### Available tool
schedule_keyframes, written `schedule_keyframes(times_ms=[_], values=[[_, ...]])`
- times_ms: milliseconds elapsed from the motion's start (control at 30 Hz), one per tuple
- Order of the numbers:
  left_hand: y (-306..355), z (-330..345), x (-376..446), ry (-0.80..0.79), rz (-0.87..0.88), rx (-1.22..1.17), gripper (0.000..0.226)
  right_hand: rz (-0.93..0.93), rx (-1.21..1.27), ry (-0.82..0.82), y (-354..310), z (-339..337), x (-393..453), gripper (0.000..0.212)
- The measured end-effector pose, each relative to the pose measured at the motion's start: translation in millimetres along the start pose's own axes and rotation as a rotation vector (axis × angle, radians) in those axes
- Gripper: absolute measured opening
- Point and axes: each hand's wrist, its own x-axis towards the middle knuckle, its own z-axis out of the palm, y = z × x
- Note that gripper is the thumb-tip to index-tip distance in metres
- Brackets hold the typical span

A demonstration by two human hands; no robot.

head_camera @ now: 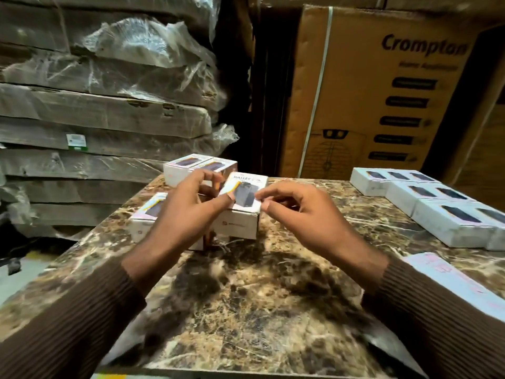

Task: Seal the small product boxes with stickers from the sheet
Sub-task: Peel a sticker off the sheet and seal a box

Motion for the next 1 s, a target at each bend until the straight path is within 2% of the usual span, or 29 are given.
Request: schedule_keyframes(times_ms=[67, 200, 267, 367, 467, 567, 700, 800, 1000], values=[[3, 34, 4, -0.074, -0.006, 0.011, 0.051, 0.053, -0.01, 0.04, 19, -29, -16, 0.014], [3, 97, 7, -0.247, -0.048, 0.042, 0.034, 0.153, -0.034, 0.13, 61, -71, -40, 0.012], [2, 119, 5, -0.289, -0.056, 0.045, 0.037, 0.185, -0.051, 0.132, 79, -82, -48, 0.008], [-2, 132, 2, -0.297, -0.055, 0.065, 0.03, 0.223, -0.052, 0.122, 97, -87, -53, 0.021], [-2, 139, 7, -0.273, -0.033, 0.113, 0.028, 0.261, -0.055, 0.133, 114, -94, -51, 0.005], [-4, 145, 18, -0.223, -0.069, 0.088, 0.033, 0.274, -0.061, 0.159, 119, -97, -42, 0.009], [-5, 154, 26, -0.284, -0.089, 0.06, 0.035, 0.329, 0.04, 0.152, 121, -90, -41, 0.006], [-10, 159, 22, -0.312, -0.095, 0.017, 0.029, 0.315, 0.051, 0.164, 122, -87, -46, 0.007], [-7, 162, 10, -0.218, 0.025, -0.014, 0.031, 0.234, 0.016, 0.219, 113, -87, -53, 0.009]])
